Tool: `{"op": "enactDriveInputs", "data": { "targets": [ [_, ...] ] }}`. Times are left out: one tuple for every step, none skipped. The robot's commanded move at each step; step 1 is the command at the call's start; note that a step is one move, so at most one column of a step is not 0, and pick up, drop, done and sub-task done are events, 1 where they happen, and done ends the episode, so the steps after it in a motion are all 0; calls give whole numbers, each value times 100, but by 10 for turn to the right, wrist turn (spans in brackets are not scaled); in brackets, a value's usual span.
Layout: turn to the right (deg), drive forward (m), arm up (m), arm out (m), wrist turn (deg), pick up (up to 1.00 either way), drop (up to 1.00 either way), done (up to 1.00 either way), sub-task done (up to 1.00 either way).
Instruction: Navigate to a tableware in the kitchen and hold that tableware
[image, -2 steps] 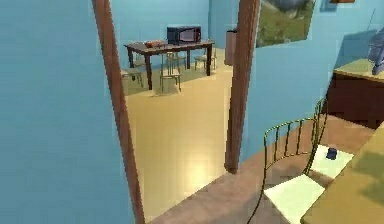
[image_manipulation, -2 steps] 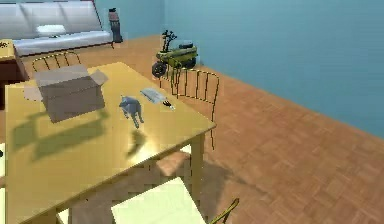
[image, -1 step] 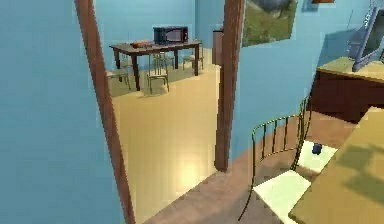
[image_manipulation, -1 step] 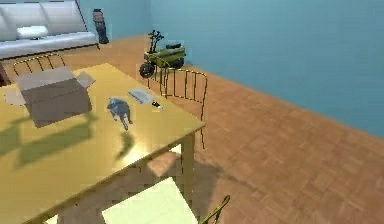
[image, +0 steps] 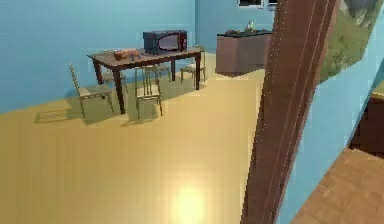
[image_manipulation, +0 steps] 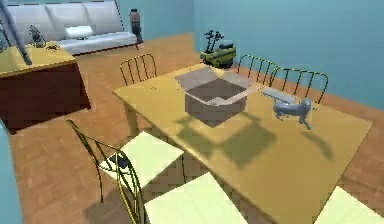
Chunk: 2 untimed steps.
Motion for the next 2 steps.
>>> {"op": "enactDriveInputs", "data": {
  "targets": [
    [0,50,0,0,0,0,0,0,0],
    [-360,0,0,0,0,0,0,0,0]
  ]
}}
